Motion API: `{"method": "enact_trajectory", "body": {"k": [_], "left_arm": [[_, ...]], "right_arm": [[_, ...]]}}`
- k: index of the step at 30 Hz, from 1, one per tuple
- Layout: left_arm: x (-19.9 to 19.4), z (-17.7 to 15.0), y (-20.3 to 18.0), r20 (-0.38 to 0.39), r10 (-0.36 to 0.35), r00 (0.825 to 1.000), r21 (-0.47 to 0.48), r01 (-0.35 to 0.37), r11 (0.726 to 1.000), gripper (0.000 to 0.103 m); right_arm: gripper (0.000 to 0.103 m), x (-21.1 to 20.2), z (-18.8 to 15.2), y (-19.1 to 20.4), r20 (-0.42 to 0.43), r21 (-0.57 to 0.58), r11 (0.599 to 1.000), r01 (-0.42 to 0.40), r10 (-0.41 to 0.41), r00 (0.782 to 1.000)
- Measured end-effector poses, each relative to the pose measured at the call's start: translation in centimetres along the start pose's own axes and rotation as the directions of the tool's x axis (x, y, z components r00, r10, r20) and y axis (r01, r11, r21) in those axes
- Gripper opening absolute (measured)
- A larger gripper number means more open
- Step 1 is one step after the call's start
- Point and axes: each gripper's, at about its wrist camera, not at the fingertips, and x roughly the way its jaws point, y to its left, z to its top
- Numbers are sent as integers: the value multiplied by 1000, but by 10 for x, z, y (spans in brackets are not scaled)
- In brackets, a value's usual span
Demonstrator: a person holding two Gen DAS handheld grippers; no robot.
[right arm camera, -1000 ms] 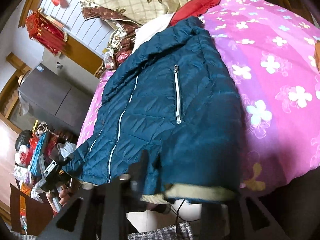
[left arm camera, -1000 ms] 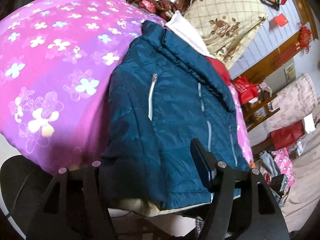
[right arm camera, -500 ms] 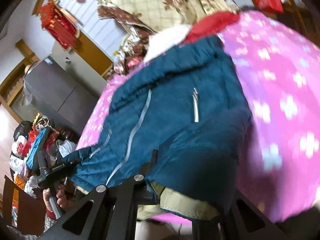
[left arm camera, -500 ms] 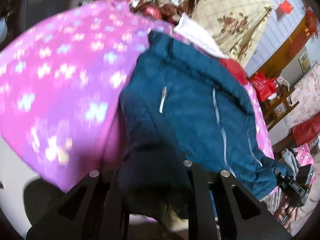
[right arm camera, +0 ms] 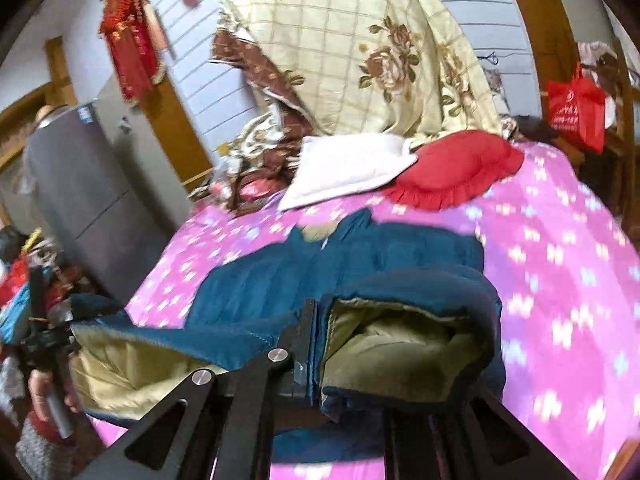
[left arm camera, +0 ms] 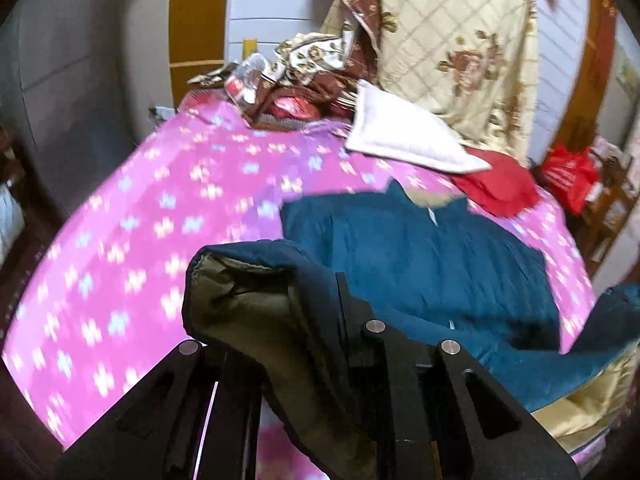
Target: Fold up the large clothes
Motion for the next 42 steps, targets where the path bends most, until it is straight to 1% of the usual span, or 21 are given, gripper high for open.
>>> {"method": "enact_trajectory", "body": {"k": [2,4,6,7,9,12,14,17,19,22,24,27,30,33,35,36,38,39,40,41,42], "left_arm": [[24,25,-10,-10,30,999,1,-30,1000,12],[54,46,-16,-43,38,998,-45,-40,998,12],[95,62,-12,-101,37,994,-124,-50,991,12],[112,65,-3,-122,29,992,-168,-49,984,12],[154,63,18,-170,1,985,-269,-48,962,12],[199,49,30,-229,-10,973,-315,-64,947,12],[211,44,25,-233,8,972,-286,-76,955,12],[205,49,6,-204,82,975,-188,-121,975,12],[198,64,-6,-186,118,975,-143,-146,979,12],[192,92,-20,-140,133,981,-114,-150,982,12],[196,108,-32,-124,146,981,-92,-158,983,12],[222,119,-44,-131,177,976,-81,-188,979,13],[262,112,-45,-166,216,962,-73,-231,970,16],[295,97,-39,-207,227,952,-72,-246,967,18],[305,92,-37,-207,217,954,-82,-238,968,20],[307,92,-37,-211,203,956,-82,-225,971,23],[307,95,-37,-220,166,961,-79,-187,979,28],[302,97,-35,-219,136,966,-82,-157,984,31],[294,100,-31,-213,90,973,-100,-113,989,33],[285,102,-28,-204,42,978,-124,-68,990,34],[277,104,-23,-196,-4,980,-150,-27,988,38]], "right_arm": [[9,27,21,-6,-5,6,999,43,-42,999],[9,52,37,-13,-18,14,997,71,-70,997],[9,75,50,-17,-26,17,996,93,-92,995],[9,88,56,-21,-29,16,994,108,-108,994],[9,112,63,-29,-38,27,991,132,-131,991],[9,139,57,-43,-76,54,990,134,-130,989],[9,149,53,-45,-81,24,988,152,-150,985],[9,160,48,-51,-85,7,983,185,-183,979],[9,162,52,-53,-81,-1,979,206,-206,975],[9,167,65,-55,-58,-13,971,237,-238,970],[9,172,73,-59,-52,-11,967,253,-254,966],[9,195,79,-72,-82,20,965,263,-261,962],[9,227,76,-86,-130,53,964,262,-254,958],[9,251,70,-95,-163,71,964,258,-244,956],[9,259,65,-98,-173,81,963,257,-241,955],[12,263,62,-101,-182,86,963,254,-236,955],[13,268,57,-105,-210,95,963,252,-228,951],[13,266,56,-107,-211,104,963,248,-222,952],[15,263,57,-106,-203,109,964,245,-219,954],[17,253,59,-105,-177,121,965,233,-210,961],[23,243,60,-105,-151,137,965,222,-202,968]]}}
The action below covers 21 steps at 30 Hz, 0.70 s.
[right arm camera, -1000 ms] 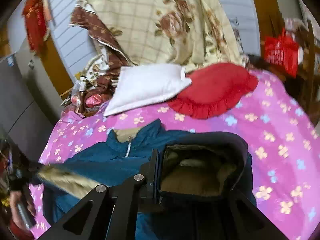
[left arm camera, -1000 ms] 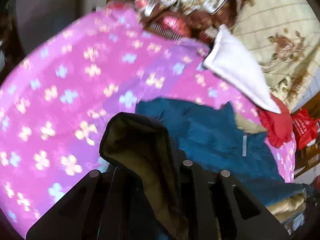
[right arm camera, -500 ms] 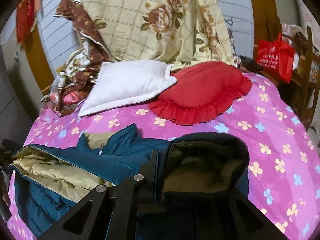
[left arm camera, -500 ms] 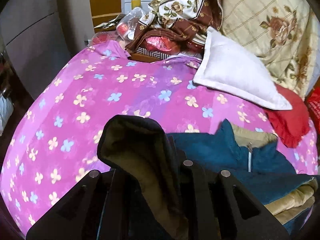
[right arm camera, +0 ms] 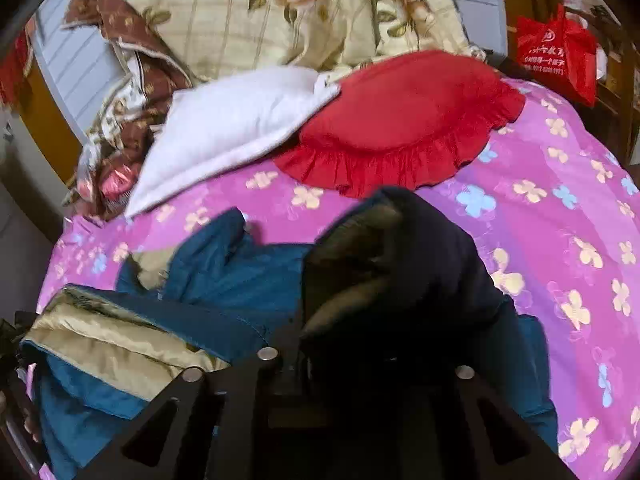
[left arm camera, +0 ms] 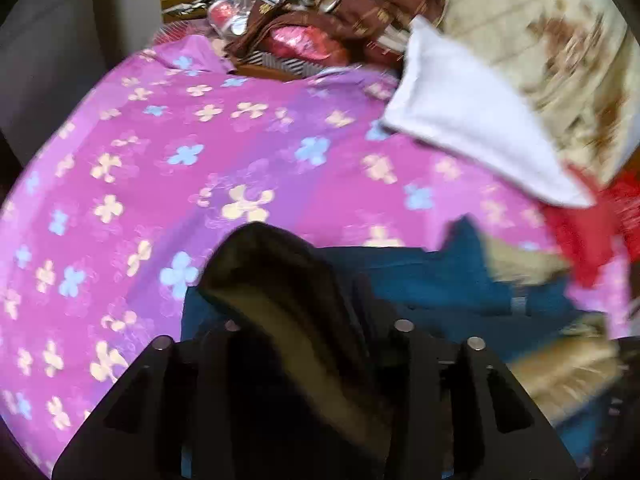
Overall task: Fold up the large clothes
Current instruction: 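Lower the folded hem onto the collar with both tools and release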
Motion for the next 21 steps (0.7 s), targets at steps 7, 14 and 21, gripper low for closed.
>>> {"method": "enact_trajectory", "body": {"k": [7,14,21], "left_arm": [[-78,3,56,86,-314,945,-204,325,923,79],[-102,-11,43,45,-286,957,-141,290,947,79],[-45,-57,-31,-12,-98,995,148,99,984,79]], "right_arm": [[83,-68,4,2,141,38,999,-29,23,990],[84,-94,-11,62,129,-199,980,17,9,992],[82,-17,-48,107,8,-374,927,28,-26,1000]]}}
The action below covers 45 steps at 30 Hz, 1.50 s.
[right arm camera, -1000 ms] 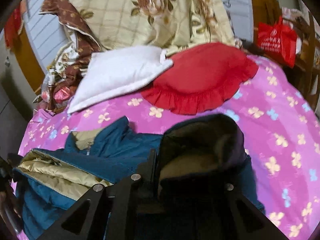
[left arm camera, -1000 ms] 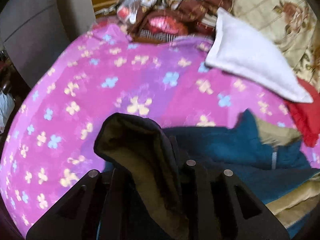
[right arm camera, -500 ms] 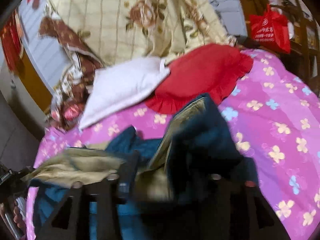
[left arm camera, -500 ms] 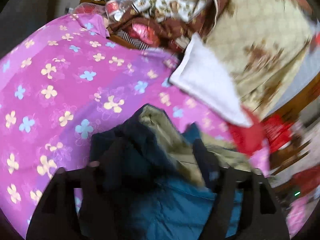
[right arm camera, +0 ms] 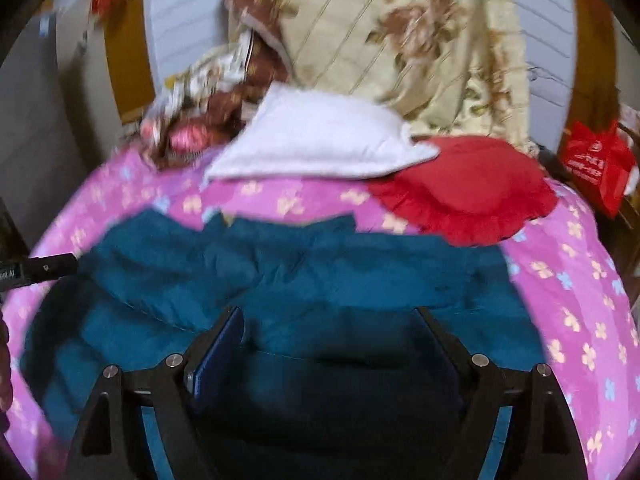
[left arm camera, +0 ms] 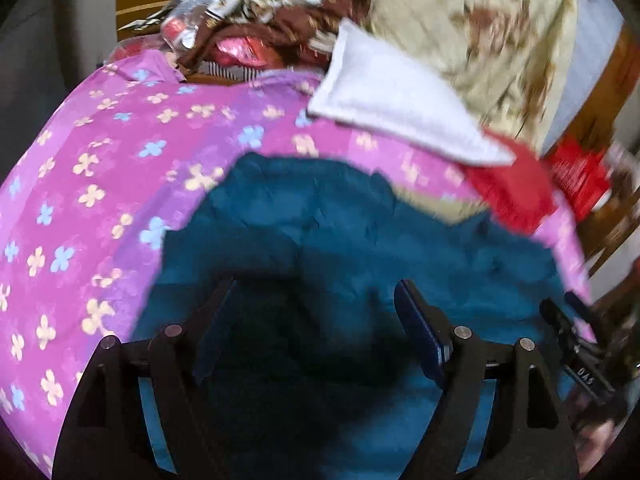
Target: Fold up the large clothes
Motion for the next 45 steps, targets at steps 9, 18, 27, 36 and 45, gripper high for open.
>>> {"method": "enact_trajectory", "body": {"k": [9,18,27,36,45], "left_arm": [[77,25,-13,28,116,993,28,-117,993,81],[75,32,-9,16,82,996,35,-83,996,83],[14,-5,79,30,186,982,-16,-186,982,84],[-35,-35,145,11,107,994,-225,-102,969,84],[10,-37,140,-82,-268,960,-295,234,927,84]], "right_arm": [[84,71,13,-37,-1,118,993,-29,29,1000],[84,72,14,-36,-25,111,994,8,-5,1000],[84,-26,-39,-91,-13,155,988,24,-22,1000],[85,-86,-82,-170,-45,326,942,76,-65,997],[91,-44,-104,-186,-89,459,881,-110,169,982]]}}
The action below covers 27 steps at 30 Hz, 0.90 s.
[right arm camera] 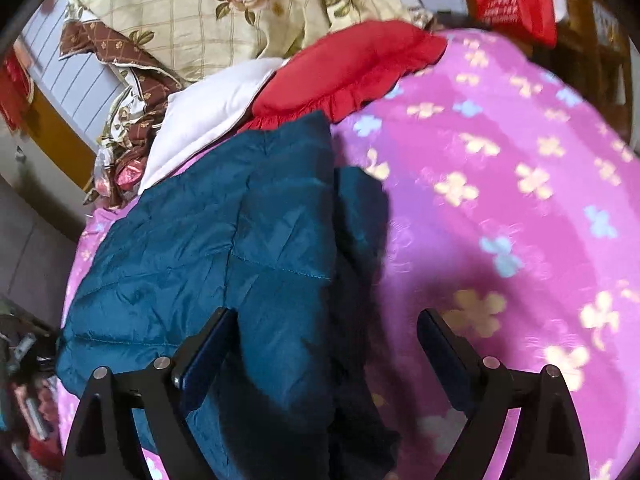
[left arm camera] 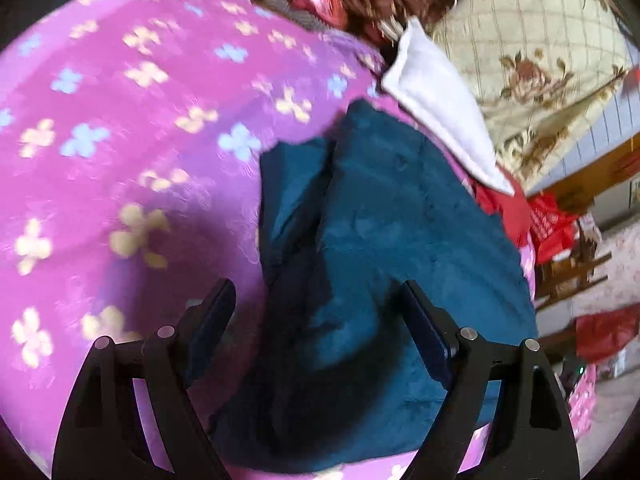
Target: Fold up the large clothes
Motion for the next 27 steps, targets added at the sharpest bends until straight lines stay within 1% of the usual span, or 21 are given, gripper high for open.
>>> {"method": "enact_trajectory", "body": {"k": [2,3,4,5,7,8,9,10,11,12,13,14,15,16,17,20,24,27], "left_arm": [[14,1,2,-45,-67,997,-9,67,998,84],[21,2,3,-71,-112,991,-14,111,994,84],[31,2,0,-110,-155,982,-3,156,988,86],[36,1,-4,-134,-163,978,22,167,986,93],[47,-3,-17,-162,-138,977,87,153,984,100],[49,-6,-21,-161,-125,979,109,143,984,101],[51,-9,-28,-151,-93,984,143,114,983,101],[51,-10,-34,-139,-70,988,155,91,984,100],[52,-10,-35,-131,-61,990,148,81,986,96],[53,-10,-36,-127,-50,991,131,67,989,90],[51,-11,-39,-121,-48,991,124,63,990,77],[48,-13,-43,-113,-43,993,130,57,990,65],[43,-15,-48,-102,-29,994,145,43,989,59],[37,-19,-55,-93,-10,996,165,26,986,49],[34,-22,-59,-89,1,996,176,15,984,42],[20,-32,-67,-88,30,996,201,-12,979,36],[2,-55,-62,-107,48,993,219,-23,975,35],[-13,-80,-55,-115,42,992,233,-15,972,36]], "right_arm": [[91,11,4,-2,-22,7,999,-41,41,999],[91,15,6,-2,-30,13,998,-60,60,998],[91,18,6,-5,-37,18,997,-74,75,997],[91,23,7,-5,-49,25,995,-94,95,994],[92,34,8,-9,-83,54,987,-152,156,984],[92,41,8,-13,-102,88,976,-198,206,973],[92,41,7,-15,-84,101,969,-225,233,969],[92,41,6,-16,-71,104,967,-234,242,968],[90,41,3,-16,-63,113,961,-253,261,963],[74,41,1,-17,-69,132,951,-278,289,955],[59,39,-1,-17,-60,151,941,-302,314,948],[54,34,-3,-14,-48,154,937,-315,325,944],[45,29,-4,-11,-43,146,938,-315,324,945],[40,25,-5,-7,-39,137,940,-312,320,947],[38,20,-7,-4,-36,133,941,-310,317,948],[34,3,-16,2,-37,117,947,-301,307,951],[34,-19,-38,1,-55,91,945,-314,320,946],[34,-33,-64,-8,-61,86,939,-334,339,939]]}}
